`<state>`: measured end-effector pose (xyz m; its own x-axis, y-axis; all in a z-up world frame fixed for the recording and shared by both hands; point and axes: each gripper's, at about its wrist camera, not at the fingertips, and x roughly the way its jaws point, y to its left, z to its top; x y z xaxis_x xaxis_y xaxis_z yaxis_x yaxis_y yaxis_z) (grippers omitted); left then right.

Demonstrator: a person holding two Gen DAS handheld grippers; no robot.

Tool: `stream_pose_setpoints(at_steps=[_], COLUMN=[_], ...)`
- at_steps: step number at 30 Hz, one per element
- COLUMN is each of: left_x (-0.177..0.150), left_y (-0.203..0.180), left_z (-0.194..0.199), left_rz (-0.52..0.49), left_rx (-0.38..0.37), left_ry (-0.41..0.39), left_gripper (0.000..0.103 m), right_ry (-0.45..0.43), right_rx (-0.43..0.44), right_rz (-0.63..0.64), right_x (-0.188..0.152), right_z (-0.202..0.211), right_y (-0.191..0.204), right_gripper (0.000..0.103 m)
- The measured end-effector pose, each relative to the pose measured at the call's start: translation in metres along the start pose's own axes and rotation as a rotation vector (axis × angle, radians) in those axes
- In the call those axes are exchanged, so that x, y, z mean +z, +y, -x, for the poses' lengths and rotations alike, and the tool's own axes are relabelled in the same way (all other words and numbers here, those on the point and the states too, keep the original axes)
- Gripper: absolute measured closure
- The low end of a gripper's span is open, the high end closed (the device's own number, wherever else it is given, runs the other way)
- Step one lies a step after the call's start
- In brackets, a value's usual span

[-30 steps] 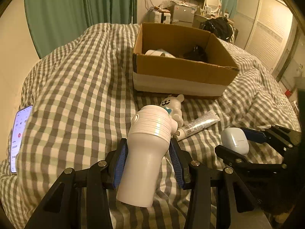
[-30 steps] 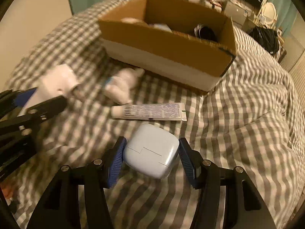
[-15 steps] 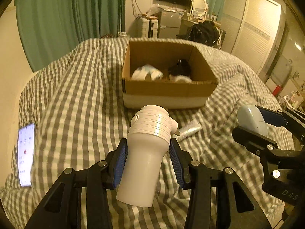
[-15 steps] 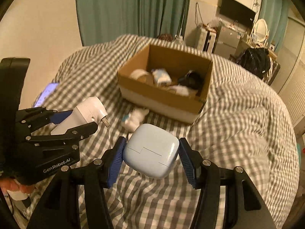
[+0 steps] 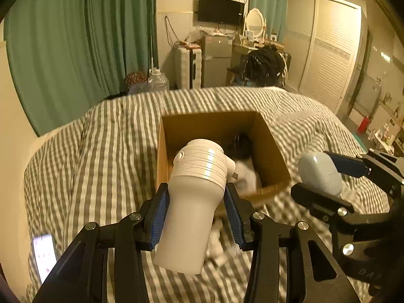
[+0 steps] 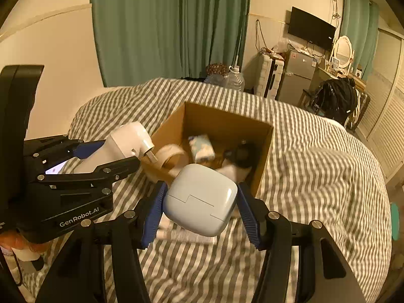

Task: Organize objects
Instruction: 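Place the bottle and earbud case into the box, opening both grippers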

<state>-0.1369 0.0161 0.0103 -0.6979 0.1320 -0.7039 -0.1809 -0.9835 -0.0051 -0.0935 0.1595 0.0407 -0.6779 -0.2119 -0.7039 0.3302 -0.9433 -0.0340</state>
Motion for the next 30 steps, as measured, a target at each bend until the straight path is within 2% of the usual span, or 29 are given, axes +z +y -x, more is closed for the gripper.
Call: stream_pose_setpoints(at_steps=[7, 12, 16, 22, 30], left_x=[0.041, 0.065, 0.072, 0.073, 0.072], left_y=[0.006, 0.009, 0.010, 0.021, 0.014], left_z=[-0.037, -0.073, -0.100, -0.144, -0.180], left_rz=[0.002, -0.003, -0.019, 0.014, -0.044], left_rx=[0.022, -0.016, -0.021, -0.032, -0.056], left_ry=[-0.009, 0.017, 0.041, 0.095, 0.111], left_gripper=[0.058, 0.058, 0.058, 0.058, 0.058], right_ry=[-0.010, 0.004, 0.021, 0.057, 0.119], right_rx=[0.007, 0.010, 0.010, 0.025, 0.046], right_rz=[-0.002, 0.001, -0.009, -0.040, -0.036], right_x=[0.038, 0.054, 0.061, 0.063, 0.050], right_z=[-0.029, -0.055, -0.080, -0.121, -0.165], right_y=[-0.015, -0.026, -0.037, -0.059, -0.066], right_gripper=[0.047, 0.047, 0.047, 0.047, 0.047])
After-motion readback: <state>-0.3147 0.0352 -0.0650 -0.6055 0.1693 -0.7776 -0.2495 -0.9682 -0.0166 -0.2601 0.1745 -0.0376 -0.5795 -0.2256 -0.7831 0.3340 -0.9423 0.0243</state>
